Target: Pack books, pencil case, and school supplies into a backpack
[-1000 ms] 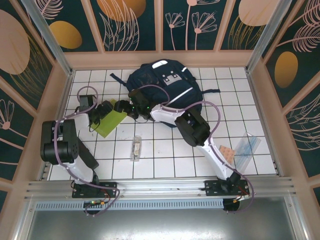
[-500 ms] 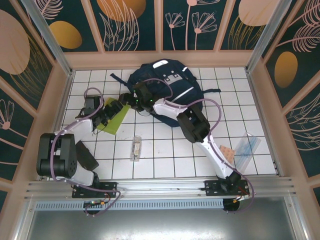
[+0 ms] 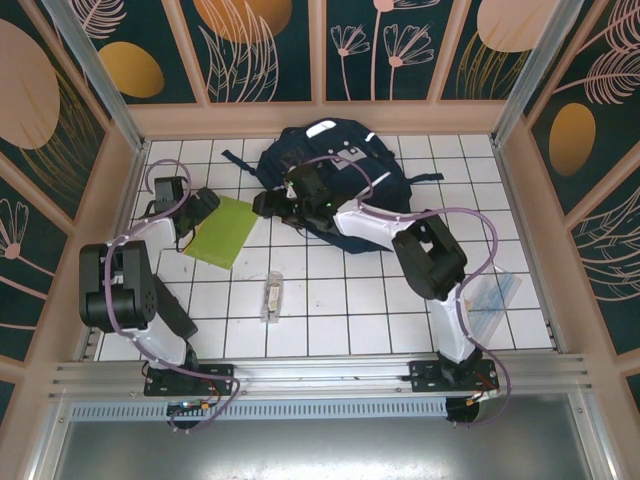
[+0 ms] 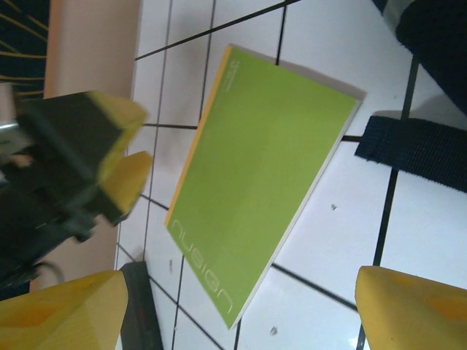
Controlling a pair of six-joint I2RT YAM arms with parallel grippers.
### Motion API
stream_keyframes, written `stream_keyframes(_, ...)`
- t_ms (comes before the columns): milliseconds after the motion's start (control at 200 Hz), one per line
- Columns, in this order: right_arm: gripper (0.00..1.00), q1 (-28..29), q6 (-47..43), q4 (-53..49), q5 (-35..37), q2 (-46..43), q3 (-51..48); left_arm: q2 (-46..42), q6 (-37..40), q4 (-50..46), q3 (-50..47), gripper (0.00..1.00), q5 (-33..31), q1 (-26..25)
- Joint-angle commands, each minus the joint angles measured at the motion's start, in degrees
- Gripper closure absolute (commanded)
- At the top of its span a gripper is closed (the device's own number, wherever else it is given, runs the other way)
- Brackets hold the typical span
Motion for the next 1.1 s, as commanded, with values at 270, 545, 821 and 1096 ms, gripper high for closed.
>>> stream_keyframes(270, 0.18, 1.13, -3.81, 1.87, -0.35, -4.18, -5.30, 0.89, 1.39, -0.63, -5.71, 0.12, 5.71, 0.06)
stream_keyframes(545, 0.18, 3.01, -4.98, -1.34, 3.09, -1.68, -4.04, -3.46, -4.43, 3.50, -14.86, 0.15, 15.06, -2.12)
stream_keyframes(821, 0.23, 3.11, -2.63, -5.70, 9.61, -0.11, -4.36, -16.06, -17.28, 8.55, -18.89, 0.13, 20.86, -8.20)
stream_keyframes(1096, 0.29, 4.14, -2.14, -7.33, 11.28, 2.63, -2.67, -16.71, -6.70, 0.93, -15.16, 0.11, 3.92, -8.21)
